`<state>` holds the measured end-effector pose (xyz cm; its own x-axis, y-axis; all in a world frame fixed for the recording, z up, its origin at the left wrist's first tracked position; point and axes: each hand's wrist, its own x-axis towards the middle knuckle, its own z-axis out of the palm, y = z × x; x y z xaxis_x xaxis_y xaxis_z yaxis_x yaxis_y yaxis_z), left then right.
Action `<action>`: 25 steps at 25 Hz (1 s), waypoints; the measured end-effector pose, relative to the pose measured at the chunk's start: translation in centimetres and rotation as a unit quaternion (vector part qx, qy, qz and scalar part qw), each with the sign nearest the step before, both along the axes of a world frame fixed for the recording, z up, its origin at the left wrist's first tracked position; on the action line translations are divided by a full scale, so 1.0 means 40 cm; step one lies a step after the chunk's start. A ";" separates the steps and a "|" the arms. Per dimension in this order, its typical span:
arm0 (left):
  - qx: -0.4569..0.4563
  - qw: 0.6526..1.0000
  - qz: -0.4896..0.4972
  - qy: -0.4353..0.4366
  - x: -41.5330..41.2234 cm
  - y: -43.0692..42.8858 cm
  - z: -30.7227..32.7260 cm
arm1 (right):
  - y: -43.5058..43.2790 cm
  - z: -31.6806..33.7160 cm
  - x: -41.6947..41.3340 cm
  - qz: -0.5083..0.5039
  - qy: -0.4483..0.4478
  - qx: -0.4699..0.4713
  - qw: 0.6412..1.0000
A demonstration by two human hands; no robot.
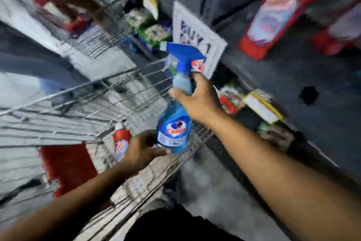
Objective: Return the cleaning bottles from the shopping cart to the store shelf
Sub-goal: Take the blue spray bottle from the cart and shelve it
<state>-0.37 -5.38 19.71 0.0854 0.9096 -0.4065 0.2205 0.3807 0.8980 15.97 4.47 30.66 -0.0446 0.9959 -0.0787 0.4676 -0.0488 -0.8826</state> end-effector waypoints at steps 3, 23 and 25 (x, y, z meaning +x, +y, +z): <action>0.101 0.989 -0.090 0.058 0.111 0.018 0.130 | -0.134 0.159 0.164 -0.058 0.051 0.098 0.992; 0.441 0.784 -0.320 0.297 0.951 0.190 0.244 | -0.249 0.260 0.839 -0.352 -0.134 0.209 0.903; 0.439 0.804 -0.290 0.276 0.925 0.185 0.245 | -0.268 0.248 0.806 -0.368 -0.142 0.271 0.878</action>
<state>36.64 2.02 29.52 0.6253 0.7394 0.2496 0.5902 -0.6573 0.4685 48.21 -6.23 40.58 0.5724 0.6413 0.5111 0.6895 -0.0391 -0.7232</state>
